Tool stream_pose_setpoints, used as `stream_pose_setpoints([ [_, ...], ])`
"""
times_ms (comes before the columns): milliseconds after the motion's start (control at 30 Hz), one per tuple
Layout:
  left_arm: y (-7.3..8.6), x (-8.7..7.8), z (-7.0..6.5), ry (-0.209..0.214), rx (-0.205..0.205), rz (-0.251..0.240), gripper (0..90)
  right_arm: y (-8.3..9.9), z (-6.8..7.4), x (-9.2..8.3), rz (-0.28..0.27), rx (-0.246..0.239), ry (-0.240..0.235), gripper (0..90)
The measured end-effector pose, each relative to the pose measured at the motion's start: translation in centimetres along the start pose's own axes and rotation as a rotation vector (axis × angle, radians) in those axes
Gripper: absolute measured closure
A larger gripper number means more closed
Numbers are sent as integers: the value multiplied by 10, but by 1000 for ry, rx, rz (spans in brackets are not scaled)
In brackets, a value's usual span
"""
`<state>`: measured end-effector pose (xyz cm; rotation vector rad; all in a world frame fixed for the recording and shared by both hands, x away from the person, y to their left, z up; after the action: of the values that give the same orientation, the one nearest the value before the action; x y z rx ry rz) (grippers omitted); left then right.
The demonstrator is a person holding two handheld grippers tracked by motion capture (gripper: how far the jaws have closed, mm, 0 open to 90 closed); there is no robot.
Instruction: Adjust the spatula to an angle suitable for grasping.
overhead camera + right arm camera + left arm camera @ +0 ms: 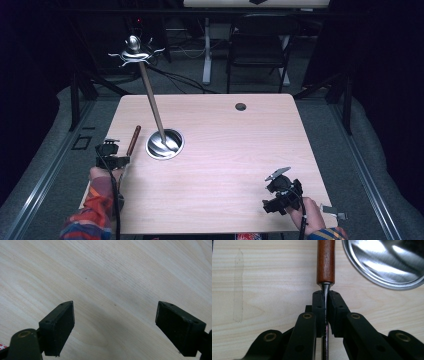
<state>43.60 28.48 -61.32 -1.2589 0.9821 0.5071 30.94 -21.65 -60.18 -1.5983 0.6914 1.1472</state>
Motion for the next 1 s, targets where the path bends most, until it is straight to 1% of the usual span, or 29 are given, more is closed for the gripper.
stream_pose_setpoints([
  [33, 0, -2, 0, 15, 3, -2, 836, 0, 0, 0, 2, -1, -1, 152],
  [67, -1, -4, 1, 17, 2, -17, 836, 0, 0, 0, 8, -6, 2, 152],
  [133, -3, -7, 2, 13, 1, -38, 837, 0, 0, 0, -1, -1, -1, 152],
  [167, -3, -7, 2, 13, 1, -38, 837, 0, 0, 0, -1, -1, -1, 152],
  [233, -4, -9, 2, 17, -4, -59, 838, 0, 0, -1, 2, -5, 0, 152],
  [300, -4, -13, 1, 25, -2, -67, 838, 0, 0, -1, 3, -4, 4, 152],
  [333, -5, -16, 1, 29, -6, -86, 838, 0, -1, -1, 4, -5, 4, 152],
  [367, -5, -16, 1, 29, -6, -86, 838, 0, -1, -1, 4, -5, 4, 152],
  [400, -6, -18, 2, 30, -10, -101, 838, 0, -1, -1, 3, -5, 4, 152],
  [467, -8, -23, 2, 18, -18, -137, 837, 0, 0, -1, 3, -8, 0, 152],
  [533, -9, -25, 3, 11, -12, -144, 837, 0, 0, -1, 3, -10, 1, 152],
  [733, -10, -31, 1, 14, -2, -168, 837, -1, 0, -1, 8, -13, 4, 152],
  [767, -10, -32, 1, 15, -2, -169, 838, -1, 1, 1, -6, 1, -6, 152],
  [800, -11, -33, 1, 16, -6, -174, 838, -2, 0, 0, 8, -13, 3, 152],
  [867, -11, -34, 0, 18, -11, -182, 838, -3, 0, 1, 11, -16, 7, 152],
  [967, -12, -35, 0, 18, -3, -186, 838, -2, 0, 3, 19, -12, 3, 153],
  [1000, -12, -36, -1, 17, -4, -194, 838, -2, -2, 2, 22, -16, 11, 153],
])
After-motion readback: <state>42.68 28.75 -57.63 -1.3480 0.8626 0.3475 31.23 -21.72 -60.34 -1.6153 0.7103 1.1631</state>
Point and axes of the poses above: each handheld gripper's, and its own axes: x roughly forward along the jaws, y roughly out of its underside, z roughly to its left, the point moved 8 cm from there along x, roughly forward along the jaws, and after that the axes turned 14 degrees about x, right-handed, at the moved point
